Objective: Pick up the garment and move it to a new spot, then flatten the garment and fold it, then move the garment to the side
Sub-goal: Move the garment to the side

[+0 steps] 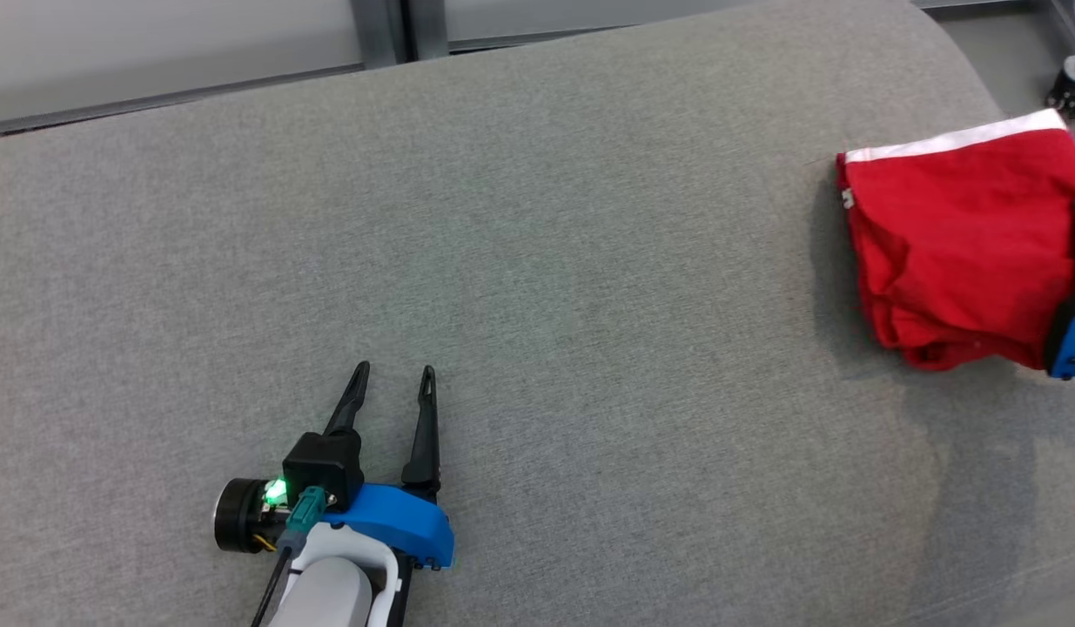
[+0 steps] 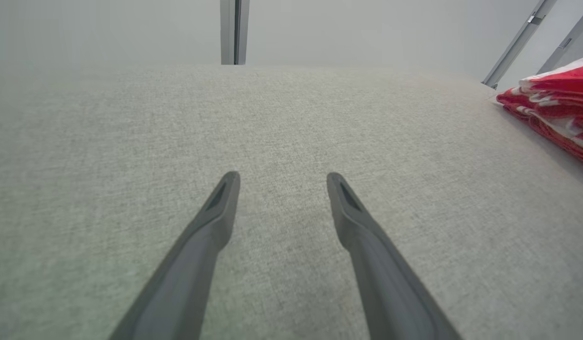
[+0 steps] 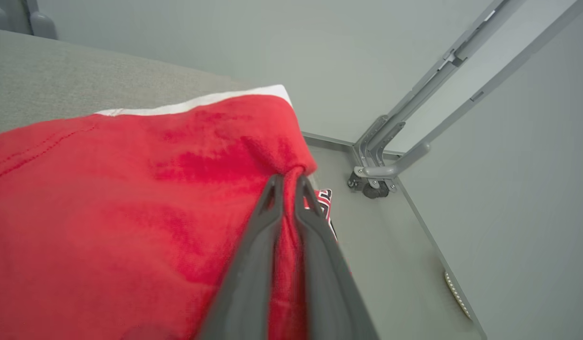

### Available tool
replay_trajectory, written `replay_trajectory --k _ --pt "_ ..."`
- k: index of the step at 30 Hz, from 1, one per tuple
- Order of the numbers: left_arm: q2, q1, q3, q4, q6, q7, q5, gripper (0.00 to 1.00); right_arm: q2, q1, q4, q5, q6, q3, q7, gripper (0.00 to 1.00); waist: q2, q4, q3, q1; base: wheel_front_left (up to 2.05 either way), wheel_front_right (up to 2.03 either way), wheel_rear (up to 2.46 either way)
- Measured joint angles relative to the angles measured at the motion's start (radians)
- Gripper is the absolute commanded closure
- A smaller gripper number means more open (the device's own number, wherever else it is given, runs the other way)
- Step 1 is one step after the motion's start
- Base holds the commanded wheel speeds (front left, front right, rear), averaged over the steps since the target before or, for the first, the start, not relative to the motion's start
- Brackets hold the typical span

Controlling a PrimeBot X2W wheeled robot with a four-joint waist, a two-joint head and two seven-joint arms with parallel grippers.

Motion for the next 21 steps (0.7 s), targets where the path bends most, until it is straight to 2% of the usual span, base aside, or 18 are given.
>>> replay_trajectory --k 1,2,3,5,8,11,16,21 --pt "0.0 -0.001 0.0 0.0 0.0 0.0 0.001 0.0 -0.009 -0.004 0.013 -0.018 0.0 -0.035 0.0 0.58 0.0 0.009 0.007 0.0 0.0 0.0 0.0" --pt "0.001 -0.002 0.001 0.001 -0.001 0.0 0.002 0.0 -0.014 -0.008 0.015 -0.039 0.0 -0.071 0.0 0.15 0.0 0.017 0.013 0.0 0.0 0.0 0.0" --pt "0.001 -0.003 0.001 0.001 -0.002 0.0 0.003 0.0 -0.019 -0.012 0.013 -0.063 0.0 -0.106 0.0 0.0 0.0 0.024 0.019 0.0 0.0 0.0 0.0" --pt "0.0 -0.007 0.003 0.002 -0.002 0.0 0.007 0.0 -0.021 -0.014 0.02 -0.116 0.0 -0.18 0.0 0.0 -0.0001 0.035 0.028 0.0 0.0 0.0 0.0" --pt "-0.001 -0.014 0.007 0.002 -0.003 0.0 0.008 0.0 0.007 -0.01 -0.038 -0.186 0.0 -0.281 0.0 0.0 0.0 0.045 0.032 0.0001 0.0 0.0 0.0" --pt "0.0 -0.014 0.016 0.0 0.004 0.0 0.007 0.0 0.079 -0.001 -0.114 -0.198 0.0 -0.354 0.0 0.0 0.0 0.05 0.021 -0.0001 0.0 0.0 0.0" --pt "0.0 -0.01 0.037 -0.015 0.024 0.0 0.0 0.0 0.227 0.05 -0.28 -0.15 0.0 -0.319 0.0 0.0 0.0 0.056 -0.012 0.0 0.0 0.0 0.0" --pt "0.0 0.011 0.062 -0.037 0.049 0.0 -0.003 0.0 0.307 0.154 -0.391 -0.072 0.0 -0.225 0.0 0.0 -0.0001 0.077 -0.055 -0.0003 0.0 0.0 0.0"
